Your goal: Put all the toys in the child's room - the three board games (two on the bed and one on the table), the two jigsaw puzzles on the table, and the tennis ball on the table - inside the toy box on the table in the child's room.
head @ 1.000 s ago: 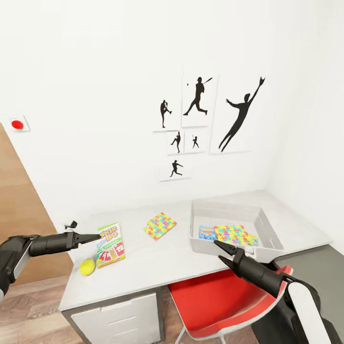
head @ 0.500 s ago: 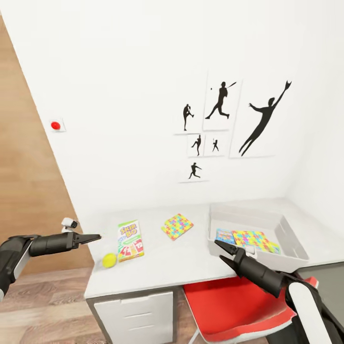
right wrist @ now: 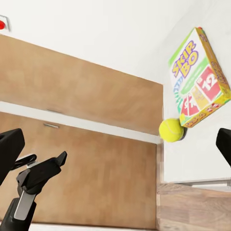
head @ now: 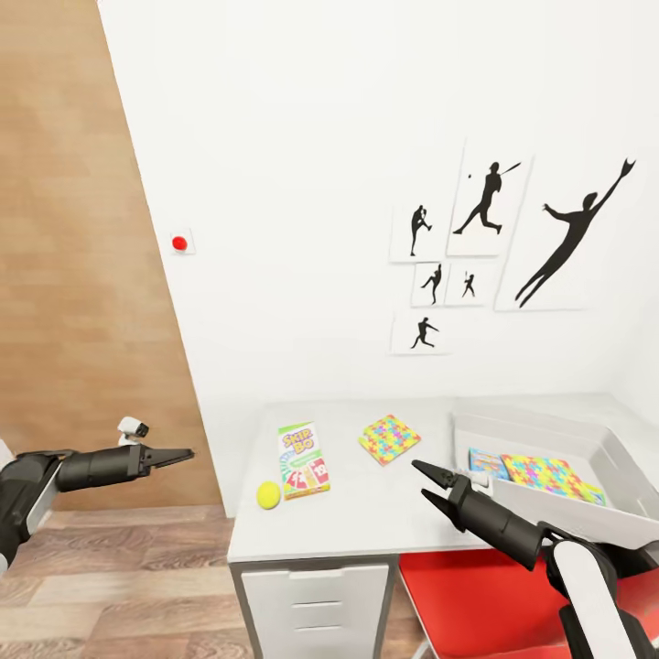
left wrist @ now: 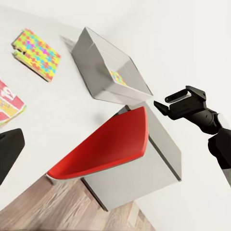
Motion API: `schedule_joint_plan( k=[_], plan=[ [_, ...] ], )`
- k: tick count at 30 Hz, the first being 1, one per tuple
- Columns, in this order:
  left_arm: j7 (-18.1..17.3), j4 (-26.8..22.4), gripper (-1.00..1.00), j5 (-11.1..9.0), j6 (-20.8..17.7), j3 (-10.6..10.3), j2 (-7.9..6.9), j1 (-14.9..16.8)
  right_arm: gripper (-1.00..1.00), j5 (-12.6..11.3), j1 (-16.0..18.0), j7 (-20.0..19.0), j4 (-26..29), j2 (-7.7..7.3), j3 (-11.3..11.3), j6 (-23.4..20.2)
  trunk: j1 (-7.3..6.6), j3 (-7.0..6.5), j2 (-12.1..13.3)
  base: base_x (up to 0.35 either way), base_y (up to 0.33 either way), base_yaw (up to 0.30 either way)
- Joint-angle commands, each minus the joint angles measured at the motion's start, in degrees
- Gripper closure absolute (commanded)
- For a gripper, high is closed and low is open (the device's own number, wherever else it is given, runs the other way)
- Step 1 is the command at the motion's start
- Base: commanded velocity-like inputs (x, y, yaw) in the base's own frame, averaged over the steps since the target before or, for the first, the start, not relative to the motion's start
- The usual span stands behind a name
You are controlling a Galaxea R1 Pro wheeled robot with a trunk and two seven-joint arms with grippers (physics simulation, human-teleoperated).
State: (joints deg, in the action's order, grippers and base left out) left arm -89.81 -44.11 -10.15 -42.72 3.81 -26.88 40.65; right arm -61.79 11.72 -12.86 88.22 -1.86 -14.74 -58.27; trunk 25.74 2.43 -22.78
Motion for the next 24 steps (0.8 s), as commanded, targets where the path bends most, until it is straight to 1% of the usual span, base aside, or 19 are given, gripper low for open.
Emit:
schedule_joint_plan(
  k=[1, 17, 20, 24],
  plan=[
    [-0.19, 0.01, -1.00, -0.05, -0.61, -0.03, -0.02, 0.05, -1.00, 0.60, 0.06, -0.58, 0.02, 0.02, -0.10, -0.26, 0.04, 0.12, -0.13, 0.000, 0.281, 0.047],
    [-0.19, 0.04, -1.00, -0.05, -0.61, -0.03, -0.02, 0.05, -1.00, 0.84, 0.11, -0.23, 0.08, -0.05, -0.28, -0.25, 0.04, 0.07, -0.13, 0.000, 0.283, 0.010],
    [-0.19, 0.06, -1.00, -0.05, -0.61, -0.03, -0.02, 0.05, -1.00, 1.89, 0.13, -0.10, 0.09, -0.11, -0.29, -0.23, 0.04, 0.07, -0.13, 0.000, 0.285, 0.000],
    [-0.19, 0.06, -1.00, -0.05, -0.61, -0.03, -0.02, 0.05, -1.00, 4.81, 0.14, -0.02, 0.04, -0.19, -0.34, -0.20, 0.04, 0.07, -0.13, 0.000, 0.286, 0.000]
  ],
)
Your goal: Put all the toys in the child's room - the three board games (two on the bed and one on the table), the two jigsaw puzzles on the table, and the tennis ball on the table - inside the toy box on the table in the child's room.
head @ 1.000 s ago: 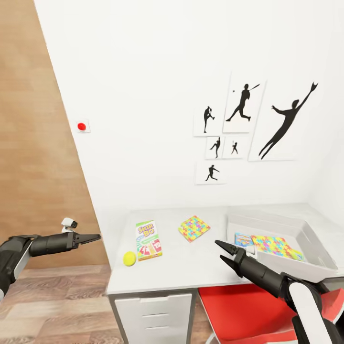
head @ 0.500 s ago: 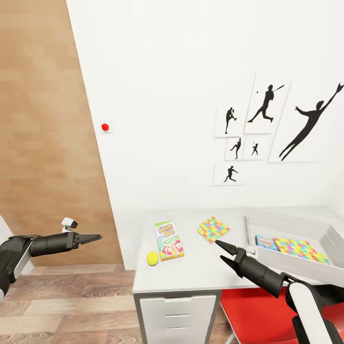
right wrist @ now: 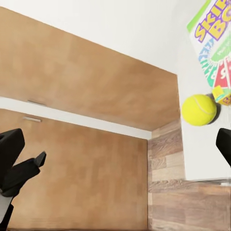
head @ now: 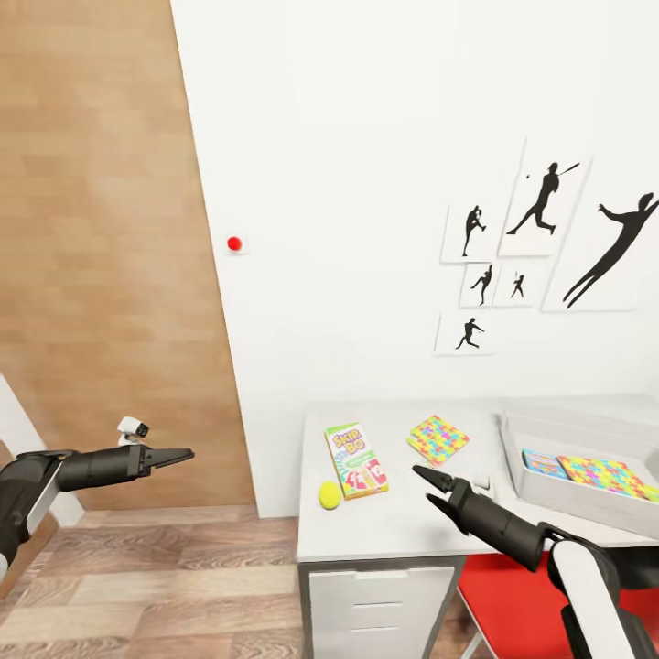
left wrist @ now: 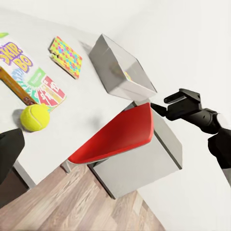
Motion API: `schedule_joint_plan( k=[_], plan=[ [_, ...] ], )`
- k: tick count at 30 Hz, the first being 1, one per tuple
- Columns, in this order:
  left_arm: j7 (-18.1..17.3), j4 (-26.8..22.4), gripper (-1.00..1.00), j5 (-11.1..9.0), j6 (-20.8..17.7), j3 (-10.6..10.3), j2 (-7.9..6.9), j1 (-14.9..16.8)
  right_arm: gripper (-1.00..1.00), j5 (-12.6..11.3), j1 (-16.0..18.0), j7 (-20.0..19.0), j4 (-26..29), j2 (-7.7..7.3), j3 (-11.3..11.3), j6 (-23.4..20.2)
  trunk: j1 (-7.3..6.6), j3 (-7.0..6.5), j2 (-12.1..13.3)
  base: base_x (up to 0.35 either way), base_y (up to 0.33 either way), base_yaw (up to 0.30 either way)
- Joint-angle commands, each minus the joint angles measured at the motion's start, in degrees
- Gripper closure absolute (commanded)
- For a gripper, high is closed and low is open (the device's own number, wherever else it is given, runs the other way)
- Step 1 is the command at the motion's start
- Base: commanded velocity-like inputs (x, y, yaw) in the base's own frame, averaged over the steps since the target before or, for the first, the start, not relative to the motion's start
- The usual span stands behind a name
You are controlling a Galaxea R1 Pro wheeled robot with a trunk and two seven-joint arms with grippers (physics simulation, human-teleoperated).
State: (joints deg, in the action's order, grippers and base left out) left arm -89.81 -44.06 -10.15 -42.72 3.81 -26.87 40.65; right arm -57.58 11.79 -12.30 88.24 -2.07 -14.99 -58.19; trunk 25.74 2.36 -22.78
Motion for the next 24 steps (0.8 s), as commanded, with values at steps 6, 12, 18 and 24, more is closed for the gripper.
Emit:
schedule_joint_plan(
  k=[6, 12, 18, 24],
  plan=[
    [-0.19, 0.01, -1.00, -0.05, -0.60, -0.03, -0.02, 0.04, -1.00, 5.99, 0.07, -0.57, 0.00, 0.14, 0.15, -0.24, 0.04, 0.14, -0.14, 0.000, 0.286, 0.000],
    [-0.19, 0.02, -1.00, -0.05, -0.61, -0.03, -0.02, 0.04, -1.00, 7.72, 0.07, -0.47, 0.00, 0.54, 0.44, -0.12, 0.04, 0.14, -0.14, 0.000, 0.286, 0.000],
    [-0.19, 0.02, -1.00, -0.05, -0.61, -0.03, -0.02, 0.04, -1.00, 8.06, 0.07, -0.39, 0.00, 0.68, 0.54, -0.04, 0.04, 0.14, -0.14, 0.000, 0.286, 0.000],
    [-0.19, -0.01, -1.00, -0.05, -0.56, -0.06, -0.02, 0.04, -1.00, 8.65, 0.27, 1.09, -0.14, 0.74, 1.37, 0.16, 0.04, 0.14, -0.14, 0.000, 0.227, 0.000]
  ],
)
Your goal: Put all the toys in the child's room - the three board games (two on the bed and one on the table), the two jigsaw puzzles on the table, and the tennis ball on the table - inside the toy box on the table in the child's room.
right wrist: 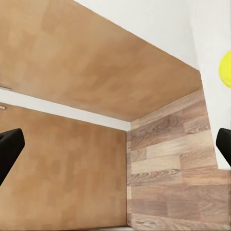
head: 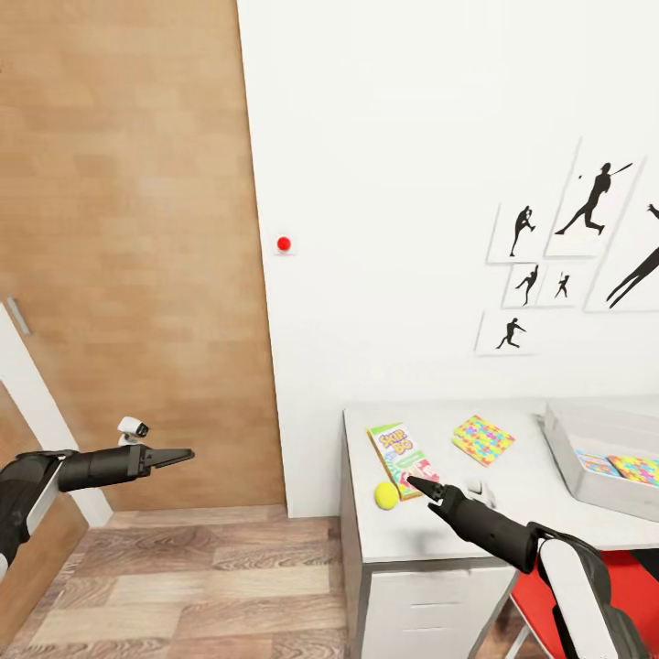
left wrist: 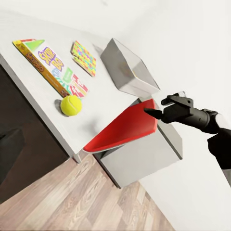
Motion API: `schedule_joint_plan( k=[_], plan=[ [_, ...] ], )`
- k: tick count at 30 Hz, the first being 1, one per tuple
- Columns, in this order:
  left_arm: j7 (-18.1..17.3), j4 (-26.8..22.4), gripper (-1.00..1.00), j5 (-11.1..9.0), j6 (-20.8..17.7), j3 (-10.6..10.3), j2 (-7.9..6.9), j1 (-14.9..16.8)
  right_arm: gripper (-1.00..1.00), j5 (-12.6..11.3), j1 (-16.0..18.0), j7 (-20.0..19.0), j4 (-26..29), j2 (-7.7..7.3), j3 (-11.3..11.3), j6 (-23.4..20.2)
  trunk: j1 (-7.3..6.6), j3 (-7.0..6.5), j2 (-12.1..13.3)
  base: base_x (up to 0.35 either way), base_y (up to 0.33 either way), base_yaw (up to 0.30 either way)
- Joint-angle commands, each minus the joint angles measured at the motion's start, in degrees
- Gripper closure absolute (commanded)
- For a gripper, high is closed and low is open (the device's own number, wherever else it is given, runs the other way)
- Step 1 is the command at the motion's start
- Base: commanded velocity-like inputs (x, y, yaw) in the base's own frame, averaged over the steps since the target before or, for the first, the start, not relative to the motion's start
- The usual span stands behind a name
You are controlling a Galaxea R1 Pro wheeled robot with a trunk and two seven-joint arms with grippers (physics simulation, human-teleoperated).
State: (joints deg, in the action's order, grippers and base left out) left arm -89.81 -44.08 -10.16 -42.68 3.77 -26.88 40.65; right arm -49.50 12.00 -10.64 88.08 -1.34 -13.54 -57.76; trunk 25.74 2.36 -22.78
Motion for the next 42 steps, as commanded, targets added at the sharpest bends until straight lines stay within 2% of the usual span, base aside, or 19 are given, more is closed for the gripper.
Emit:
schedule_joint_plan(
  k=[1, 2, 6, 7, 8, 10, 13, 17, 18, 22, 25, 30, 42],
  plan=[
    [-0.20, 0.01, -1.00, -0.03, -0.61, -0.04, -0.02, 0.04, -1.00, 0.88, 0.20, 0.16, -0.06, 0.00, 0.29, -0.25, 0.04, 0.14, -0.14, 0.000, 0.122, 0.000],
    [-0.20, 0.02, -1.00, -0.03, -0.60, -0.05, -0.02, 0.04, -1.00, 1.28, 0.45, 1.09, -0.12, 0.00, 0.70, -0.23, 0.04, 0.14, -0.14, 0.000, 0.098, 0.000],
    [-0.20, 0.04, -1.00, -0.03, -0.58, -0.07, 0.02, 0.04, -1.00, 3.41, 5.33, 9.12, -0.76, 0.43, 2.85, -0.71, 0.04, 0.14, -0.14, 0.000, 0.046, 0.000],
    [-0.20, 0.04, -1.00, -0.03, -0.57, -0.07, 0.03, 0.04, -1.00, 3.68, 6.82, 11.20, -1.21, 0.67, 3.38, -0.81, 0.04, 0.14, -0.14, 0.000, 0.026, 0.000],
    [-0.20, 0.04, -1.00, -0.03, -0.59, -0.08, 0.06, 0.04, -1.00, 4.07, 9.95, 15.56, -2.79, 1.28, 4.70, -0.95, 0.04, 0.14, -0.14, 0.000, 0.027, 0.000],
    [-0.20, 0.04, -1.00, -0.03, -0.58, -0.08, 0.10, 0.04, -1.00, 4.25, 13.33, 19.88, -5.17, 2.04, 6.10, -1.05, 0.04, 0.14, -0.14, 0.000, 0.057, 0.000],
    [-0.20, 0.04, -1.00, -0.03, -0.57, -0.08, 0.13, 0.04, -1.00, 4.37, 18.51, 25.82, -9.52, 3.47, 7.87, -1.13, 0.04, 0.14, -0.14, 0.000, 0.137, 0.000],
    [-0.20, 0.02, -1.00, -0.03, -0.58, -0.08, 0.13, 0.04, -1.00, 4.49, 24.80, 32.50, -16.38, 5.88, 9.09, -1.10, 0.04, 0.14, -0.14, 0.006, 0.211, 0.000],
    [-0.20, 0.03, -1.00, -0.03, -0.58, -0.08, 0.13, 0.04, -1.00, 4.56, 27.56, 35.54, -20.38, 7.09, 9.39, -0.90, 0.04, 0.14, -0.14, 0.043, 0.208, 0.000],
    [-0.20, 0.04, -1.00, -0.03, -0.57, -0.08, 0.14, 0.04, -1.00, 4.63, 31.78, 40.84, -28.11, 8.84, 9.69, -0.34, 0.04, 0.14, -0.14, 0.032, 0.128, 0.000],
    [-0.20, 0.04, -1.00, -0.03, -0.56, -0.08, 0.11, 0.04, -1.00, 4.67, 33.41, 43.65, -31.91, 9.47, 9.75, 0.26, 0.04, 0.14, -0.14, 0.014, 0.058, 0.000],
    [-0.20, 0.04, -1.00, -0.03, -0.56, -0.08, 0.08, 0.04, -1.00, 4.61, 34.61, 46.04, -35.14, 9.87, 9.91, 2.55, 0.04, 0.14, -0.14, 0.006, 0.090, 0.000],
    [-0.20, 0.04, -1.00, -0.03, -0.56, -0.08, 0.07, 0.04, -1.00, 5.25, 34.08, 46.92, -36.30, 9.24, 9.86, 4.06, 0.04, 0.14, -0.14, 0.001, 0.142, 0.000]
  ],
)
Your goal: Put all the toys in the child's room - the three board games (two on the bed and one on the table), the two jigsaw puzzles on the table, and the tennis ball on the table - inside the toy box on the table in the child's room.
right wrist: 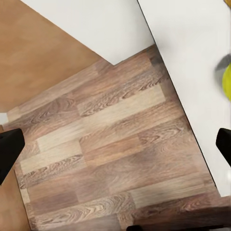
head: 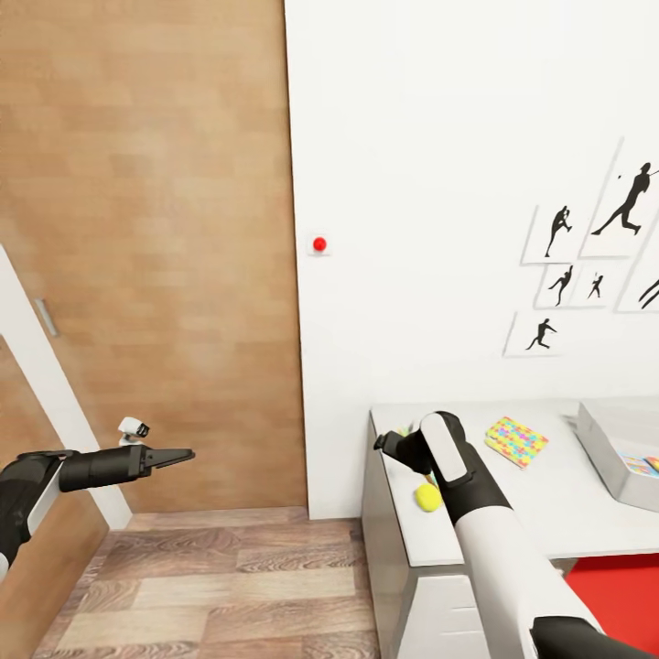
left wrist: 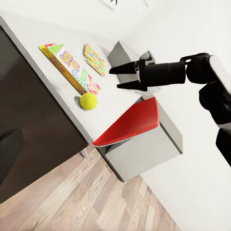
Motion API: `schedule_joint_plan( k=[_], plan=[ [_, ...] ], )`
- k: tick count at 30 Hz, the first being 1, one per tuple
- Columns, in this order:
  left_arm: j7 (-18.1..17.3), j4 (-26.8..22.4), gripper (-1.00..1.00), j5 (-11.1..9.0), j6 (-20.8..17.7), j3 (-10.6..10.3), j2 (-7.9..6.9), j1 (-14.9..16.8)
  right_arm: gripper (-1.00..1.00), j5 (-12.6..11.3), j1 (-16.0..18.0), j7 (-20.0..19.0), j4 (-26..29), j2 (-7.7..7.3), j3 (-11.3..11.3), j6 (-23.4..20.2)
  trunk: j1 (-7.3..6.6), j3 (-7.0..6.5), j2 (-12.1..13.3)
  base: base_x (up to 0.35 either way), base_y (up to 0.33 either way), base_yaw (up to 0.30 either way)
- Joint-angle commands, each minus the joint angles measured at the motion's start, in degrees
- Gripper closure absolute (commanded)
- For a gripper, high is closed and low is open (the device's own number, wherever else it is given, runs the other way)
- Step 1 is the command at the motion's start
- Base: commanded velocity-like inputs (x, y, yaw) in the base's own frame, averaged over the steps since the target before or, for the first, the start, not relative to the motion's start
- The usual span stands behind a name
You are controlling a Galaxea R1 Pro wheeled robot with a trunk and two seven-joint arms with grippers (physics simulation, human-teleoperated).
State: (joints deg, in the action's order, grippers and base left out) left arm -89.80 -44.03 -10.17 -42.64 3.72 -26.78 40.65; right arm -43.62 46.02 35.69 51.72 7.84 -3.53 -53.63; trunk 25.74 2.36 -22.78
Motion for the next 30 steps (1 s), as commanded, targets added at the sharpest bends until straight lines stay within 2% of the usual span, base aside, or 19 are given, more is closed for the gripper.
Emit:
schedule_joint_plan(
  k=[1, 5, 16, 24, 30],
  plan=[
    [-0.20, 0.00, -1.00, -0.02, -0.61, -0.03, -0.02, 0.05, -1.00, -0.60, -0.13, 0.60, 0.06, -0.01, -0.19, -0.04, 0.04, 0.14, -0.14, 0.000, 0.034, 0.000],
    [-0.20, 0.00, -1.00, -0.02, -0.61, -0.03, 0.00, 0.05, -1.00, -0.54, -0.68, 0.61, 0.00, -0.49, -0.30, 0.74, 0.04, 0.14, -0.14, 0.000, 0.020, 0.000],
    [-0.20, -0.02, -1.00, -0.02, -0.58, -0.03, 0.02, 0.05, -1.00, -0.50, -1.16, 0.67, -0.19, -3.32, -0.33, 4.43, 0.04, 0.14, -0.14, 0.000, 0.004, 0.000],
    [-0.20, -0.01, -1.00, 0.01, -0.54, -0.05, 0.07, 0.05, -1.00, -0.43, -1.24, 0.70, -0.50, -6.57, -0.34, 5.08, 0.04, 0.14, -0.14, 0.000, 0.000, 0.000],
    [-0.20, 0.00, -1.00, 0.04, -0.55, -0.05, 0.10, 0.05, -1.00, -0.40, -1.26, 0.70, -0.94, -7.44, -0.34, 6.09, 0.04, 0.14, -0.14, 0.000, 0.000, 0.000]
  ],
)
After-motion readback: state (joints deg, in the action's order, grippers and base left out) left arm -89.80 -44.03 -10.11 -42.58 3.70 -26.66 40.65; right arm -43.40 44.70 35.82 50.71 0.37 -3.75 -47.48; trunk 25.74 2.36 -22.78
